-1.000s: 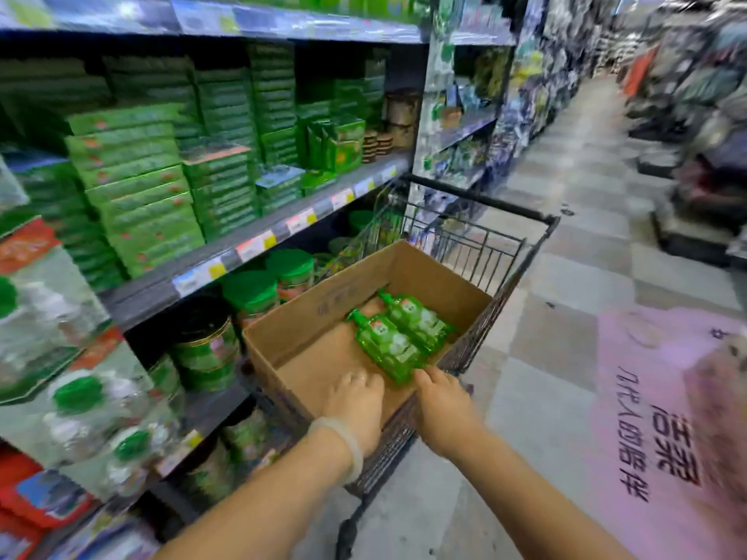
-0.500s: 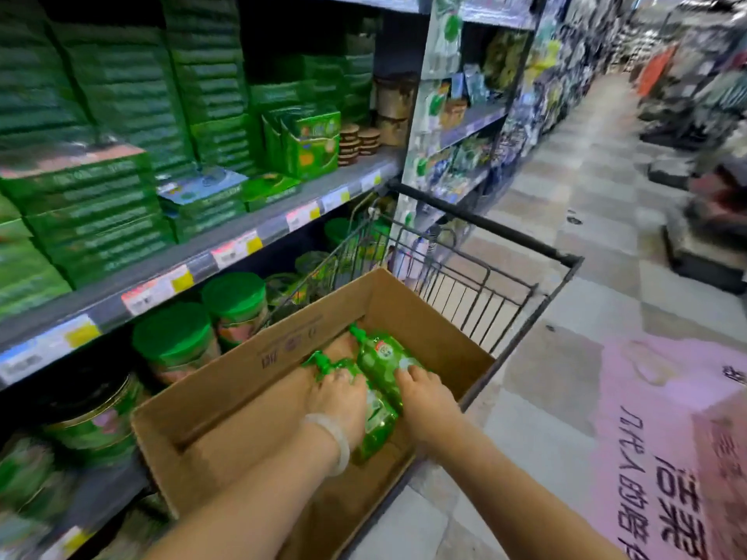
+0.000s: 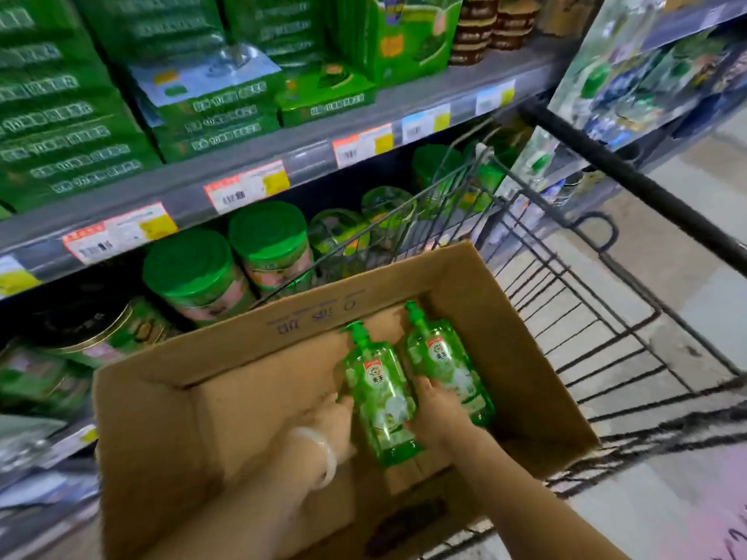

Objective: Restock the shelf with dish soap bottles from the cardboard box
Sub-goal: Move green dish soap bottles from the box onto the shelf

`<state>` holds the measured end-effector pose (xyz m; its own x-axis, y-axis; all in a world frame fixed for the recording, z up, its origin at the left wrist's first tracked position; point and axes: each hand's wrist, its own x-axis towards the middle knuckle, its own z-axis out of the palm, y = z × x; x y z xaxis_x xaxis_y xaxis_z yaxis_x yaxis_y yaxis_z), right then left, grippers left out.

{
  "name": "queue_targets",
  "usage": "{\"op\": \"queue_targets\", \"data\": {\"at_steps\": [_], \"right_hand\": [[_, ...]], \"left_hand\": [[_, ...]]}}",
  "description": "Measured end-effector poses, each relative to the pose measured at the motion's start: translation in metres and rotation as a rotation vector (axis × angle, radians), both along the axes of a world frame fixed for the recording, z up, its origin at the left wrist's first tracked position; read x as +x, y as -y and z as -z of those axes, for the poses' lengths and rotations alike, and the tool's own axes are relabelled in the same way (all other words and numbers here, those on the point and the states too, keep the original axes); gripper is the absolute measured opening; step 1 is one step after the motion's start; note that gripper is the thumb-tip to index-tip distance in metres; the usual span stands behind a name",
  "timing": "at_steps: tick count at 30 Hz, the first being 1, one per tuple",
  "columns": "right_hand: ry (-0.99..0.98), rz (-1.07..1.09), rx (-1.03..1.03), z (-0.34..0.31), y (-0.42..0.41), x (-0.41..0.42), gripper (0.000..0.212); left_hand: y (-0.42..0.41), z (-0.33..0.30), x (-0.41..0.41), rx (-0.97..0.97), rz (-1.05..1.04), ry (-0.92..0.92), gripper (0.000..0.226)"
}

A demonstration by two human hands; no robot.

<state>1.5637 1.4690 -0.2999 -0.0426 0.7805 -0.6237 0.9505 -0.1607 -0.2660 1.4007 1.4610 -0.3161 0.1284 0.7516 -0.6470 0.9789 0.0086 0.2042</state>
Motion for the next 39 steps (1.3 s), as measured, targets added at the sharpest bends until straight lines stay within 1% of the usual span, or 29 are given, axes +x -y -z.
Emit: {"op": "queue_targets", "data": {"at_steps": [2, 4, 5, 7, 8, 10, 11, 13, 14, 16, 19, 22, 25, 27, 29, 31, 33, 34, 36, 39], "right_hand": [[-0.056, 0.005, -0.057, 0.022, -0.015, 0.008, 0.069], [-0.131, 0.06, -0.116, 0.042, -0.031, 0.015, 0.07], [-0.18, 0.108, -0.162, 0.052, -0.039, 0.016, 0.073], [-0.263, 0.181, -0.234, 0.071, -0.052, 0.016, 0.079], [-0.297, 0.205, -0.254, 0.084, -0.057, 0.014, 0.08], [-0.373, 0.289, -0.298, 0.106, -0.062, 0.01, 0.081], [-0.412, 0.348, -0.321, 0.118, -0.064, 0.008, 0.08], [-0.458, 0.399, -0.336, 0.134, -0.067, 0.004, 0.076], [-0.459, 0.388, -0.331, 0.14, -0.068, 0.004, 0.078], [-0.446, 0.384, -0.341, 0.144, -0.071, 0.004, 0.084], [-0.483, 0.45, -0.364, 0.15, -0.074, 0.005, 0.087], [-0.49, 0.455, -0.385, 0.146, -0.074, 0.004, 0.084], [-0.508, 0.428, -0.386, 0.137, -0.069, 0.004, 0.079], [-0.525, 0.419, -0.389, 0.127, -0.062, 0.003, 0.08], [-0.549, 0.421, -0.392, 0.114, -0.052, -0.003, 0.074], [-0.593, 0.439, -0.38, 0.103, -0.04, -0.01, 0.071], [-0.646, 0.472, -0.392, 0.089, -0.03, -0.02, 0.077], [-0.685, 0.467, -0.388, 0.08, -0.026, -0.026, 0.077], [-0.71, 0.398, -0.339, 0.058, -0.021, -0.042, 0.067], [-0.735, 0.219, -0.229, 0.011, -0.017, -0.076, 0.046]], "left_hand": [[-0.006, 0.028, 0.0, -0.1, -0.14, 0.04, 0.079], [-0.013, 0.059, -0.001, -0.168, -0.32, 0.168, 0.086], [-0.015, 0.069, -0.001, -0.201, -0.439, 0.285, 0.081], [-0.015, 0.09, 0.004, -0.218, -0.682, 0.517, 0.051], [-0.016, 0.095, 0.01, -0.245, -0.8, 0.601, 0.049], [-0.016, 0.106, 0.025, -0.28, -0.987, 0.75, 0.063], [-0.016, 0.111, 0.032, -0.261, -1.068, 0.813, 0.06], [-0.019, 0.117, 0.045, -0.241, -1.209, 0.901, 0.045], [-0.021, 0.12, 0.05, -0.243, -1.261, 0.896, 0.043], [-0.024, 0.121, 0.06, -0.241, -1.292, 0.852, 0.046], [-0.026, 0.124, 0.067, -0.203, -1.379, 0.78, 0.064], [-0.023, 0.117, 0.068, -0.164, -1.367, 0.783, 0.056], [-0.01, 0.108, 0.062, -0.178, -1.332, 0.791, 0.05], [0.001, 0.097, 0.055, -0.187, -1.325, 0.784, 0.048], [0.014, 0.088, 0.047, -0.178, -1.317, 0.772, 0.051], [0.024, 0.071, 0.037, -0.132, -1.289, 0.753, 0.054], [0.035, 0.052, 0.024, -0.074, -1.268, 0.755, 0.05], [0.04, 0.04, 0.017, -0.037, -1.239, 0.754, 0.046], [0.051, 0.016, 0.003, 0.075, -1.183, 0.742, 0.042], [0.067, -0.027, -0.027, 0.229, -1.168, 0.749, 0.043]]}}
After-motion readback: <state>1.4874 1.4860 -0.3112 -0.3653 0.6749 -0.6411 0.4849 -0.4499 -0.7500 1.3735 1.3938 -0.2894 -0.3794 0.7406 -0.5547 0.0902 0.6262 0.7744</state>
